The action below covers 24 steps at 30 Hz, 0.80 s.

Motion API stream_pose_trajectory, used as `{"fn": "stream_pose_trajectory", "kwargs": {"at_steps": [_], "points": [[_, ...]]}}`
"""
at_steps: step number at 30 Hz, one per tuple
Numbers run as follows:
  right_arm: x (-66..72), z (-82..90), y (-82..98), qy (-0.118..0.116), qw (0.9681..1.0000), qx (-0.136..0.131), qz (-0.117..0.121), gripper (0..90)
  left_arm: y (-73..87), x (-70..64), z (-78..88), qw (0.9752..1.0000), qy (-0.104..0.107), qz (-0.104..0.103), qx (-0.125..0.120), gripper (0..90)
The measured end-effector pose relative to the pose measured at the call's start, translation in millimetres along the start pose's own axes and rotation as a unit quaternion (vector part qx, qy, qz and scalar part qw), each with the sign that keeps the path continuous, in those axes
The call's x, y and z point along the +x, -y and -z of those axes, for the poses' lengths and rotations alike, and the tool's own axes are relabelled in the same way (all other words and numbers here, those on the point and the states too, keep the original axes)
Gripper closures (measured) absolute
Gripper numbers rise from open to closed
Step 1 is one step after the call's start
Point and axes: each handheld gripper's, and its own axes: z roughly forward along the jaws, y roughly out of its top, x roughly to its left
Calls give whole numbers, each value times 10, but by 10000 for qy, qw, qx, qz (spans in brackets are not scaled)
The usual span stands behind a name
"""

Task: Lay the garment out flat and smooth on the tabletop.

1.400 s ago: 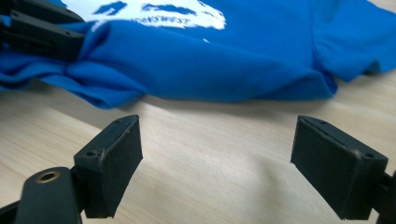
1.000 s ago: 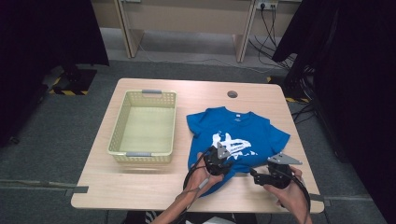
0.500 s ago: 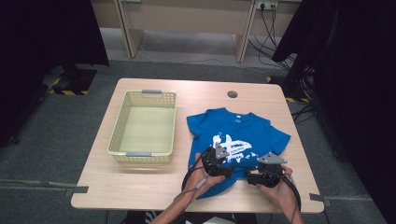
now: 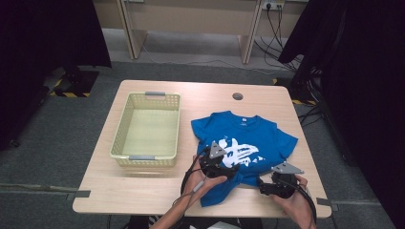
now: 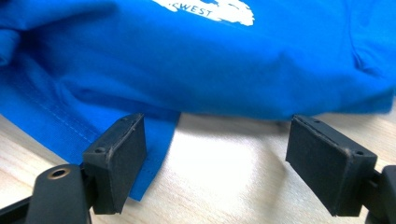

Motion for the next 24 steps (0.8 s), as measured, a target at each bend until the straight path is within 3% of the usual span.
{"fn": "stream_pose_trajectory", "kwargs": {"at_steps": [13, 18, 21, 24], "points": [[-84, 74, 94, 35, 9999, -14, -115, 204, 14, 30, 138, 9999, -7, 29, -106, 215], [-104, 99, 126, 35, 9999, -15, -147, 204, 97, 74, 57, 9994, -244, -114, 215, 215], [-116, 118, 147, 38, 9998, -20, -176, 203, 140, 78, -13, 9970, -444, -223, 597, 216], [-131, 140, 174, 33, 9998, -18, -207, 204, 138, 44, -39, 9941, -636, -407, 785, 215]]}}
